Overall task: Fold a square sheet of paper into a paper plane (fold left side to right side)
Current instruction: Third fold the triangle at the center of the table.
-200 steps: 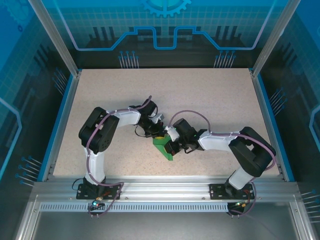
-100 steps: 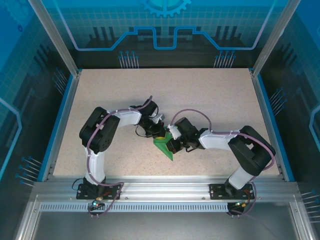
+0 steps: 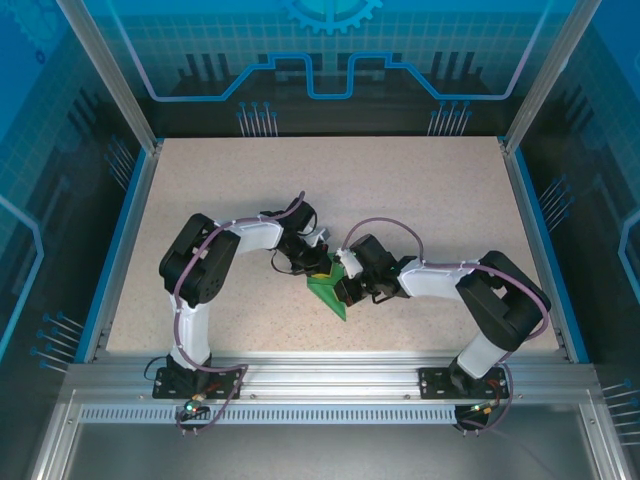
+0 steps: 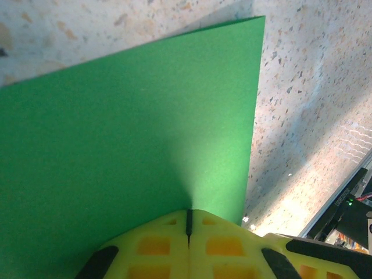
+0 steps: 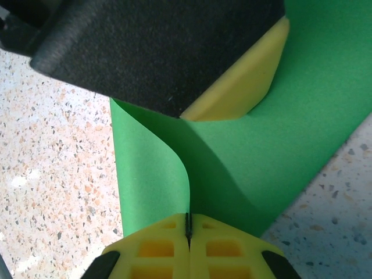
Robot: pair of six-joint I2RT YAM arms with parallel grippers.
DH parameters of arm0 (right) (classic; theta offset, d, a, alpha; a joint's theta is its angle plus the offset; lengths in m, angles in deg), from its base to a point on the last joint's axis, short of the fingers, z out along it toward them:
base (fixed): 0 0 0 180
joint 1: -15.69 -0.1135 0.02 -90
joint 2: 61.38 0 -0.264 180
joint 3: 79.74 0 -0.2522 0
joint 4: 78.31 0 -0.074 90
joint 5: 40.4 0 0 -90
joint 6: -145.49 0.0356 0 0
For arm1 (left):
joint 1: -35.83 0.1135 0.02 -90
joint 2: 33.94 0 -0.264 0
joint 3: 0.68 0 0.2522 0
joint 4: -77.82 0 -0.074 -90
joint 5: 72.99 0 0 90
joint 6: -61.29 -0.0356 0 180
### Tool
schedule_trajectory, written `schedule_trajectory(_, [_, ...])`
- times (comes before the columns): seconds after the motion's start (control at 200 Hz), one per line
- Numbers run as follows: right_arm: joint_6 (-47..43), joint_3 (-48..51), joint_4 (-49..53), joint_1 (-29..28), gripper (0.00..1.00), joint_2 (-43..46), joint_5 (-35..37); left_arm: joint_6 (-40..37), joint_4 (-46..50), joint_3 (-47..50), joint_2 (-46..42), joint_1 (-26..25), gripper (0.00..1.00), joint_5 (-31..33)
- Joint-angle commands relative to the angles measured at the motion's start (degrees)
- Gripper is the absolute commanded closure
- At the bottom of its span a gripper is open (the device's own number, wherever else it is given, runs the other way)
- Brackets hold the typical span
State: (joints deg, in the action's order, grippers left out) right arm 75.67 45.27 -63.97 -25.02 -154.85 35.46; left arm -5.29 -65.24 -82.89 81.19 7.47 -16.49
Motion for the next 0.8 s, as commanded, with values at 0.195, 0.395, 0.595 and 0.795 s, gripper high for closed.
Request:
schedule_trajectory(0.195, [0.38,-0.67,1.35,1.08,1.00,-0.83,0.62,-0.82,2.16,0.16,2.75,-0.81,0.97,2.20])
schedule_trajectory(0.395, [-0.12,-0.78,2.06,1.09,1.00,-1.60,0.00,-0.74,2.13,0.24,2.73,-0.82,0.97,2.03])
schedule_trajectory(0.595, [-0.34,-0.70,3.38,0.57,1.00,-2.85,-0.11,-0.67,2.13,0.16,2.38,-1.00,0.96,1.94])
schedule_trajectory(0.795, [0.03,-0.30,4.47,-0.31,1.00,-3.63,0.60,-0.72,3.05,-0.83,1.38,-1.00,0.91,2.20])
